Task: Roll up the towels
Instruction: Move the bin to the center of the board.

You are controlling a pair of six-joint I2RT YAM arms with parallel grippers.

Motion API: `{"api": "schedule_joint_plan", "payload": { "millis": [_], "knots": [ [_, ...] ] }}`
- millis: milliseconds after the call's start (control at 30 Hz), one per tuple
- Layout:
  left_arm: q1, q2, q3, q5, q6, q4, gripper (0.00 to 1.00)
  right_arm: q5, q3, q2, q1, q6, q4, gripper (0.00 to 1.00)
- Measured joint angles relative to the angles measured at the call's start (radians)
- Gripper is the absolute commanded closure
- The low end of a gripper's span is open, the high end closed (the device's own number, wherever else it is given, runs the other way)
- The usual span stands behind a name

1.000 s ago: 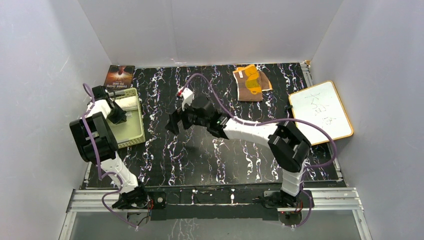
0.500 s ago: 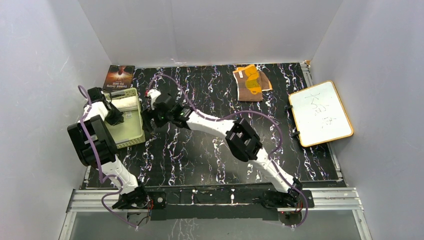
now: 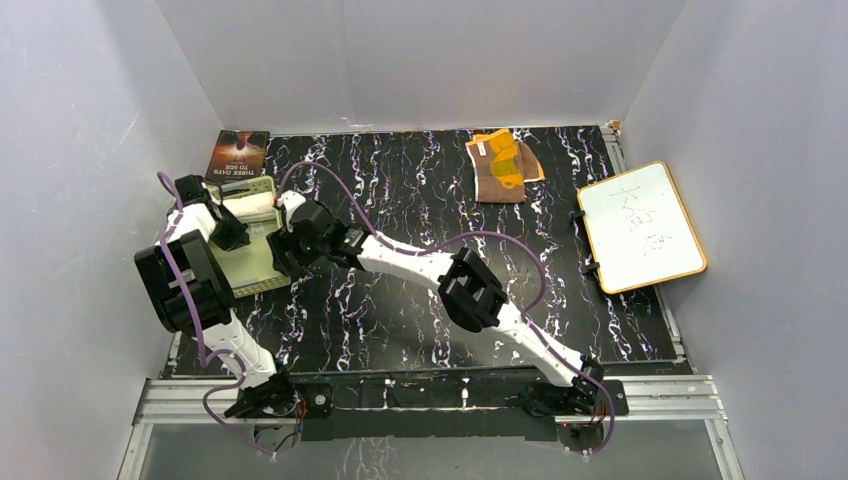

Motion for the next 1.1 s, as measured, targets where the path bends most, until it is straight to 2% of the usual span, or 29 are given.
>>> {"api": "schedule_joint_plan", "payload": {
  "millis": [167, 433, 833, 900, 1067, 1100],
  "knots": [
    [0.0, 0.001, 0.0, 0.007, 0.004, -0.004, 1.0, 0.026, 0.002, 0.011, -0.005, 0.003, -0.001, 0.3],
    [0.0, 0.016, -0.001, -0.002, 0.006, -0.01, 1.0, 0.043, 0.007, 0.012, -0.005, 0.0, -0.003, 0.5],
    [-0.035, 0.011, -0.042, -0.03, -0.009, -0.015, 1.0, 0.044, 0.008, 0.011, -0.028, -0.001, -0.036, 0.64],
    [-0.04, 0.009, -0.042, -0.034, -0.009, -0.015, 1.0, 0.051, 0.008, 0.011, -0.037, -0.006, -0.05, 0.72],
    [-0.045, 0.003, -0.042, -0.039, -0.012, -0.015, 1.0, 0.072, 0.004, -0.005, -0.051, -0.022, -0.09, 1.0],
    [-0.047, 0.003, -0.043, -0.04, -0.012, -0.015, 1.0, 0.087, -0.003, -0.014, -0.053, -0.023, -0.101, 1.0]
  ]
}}
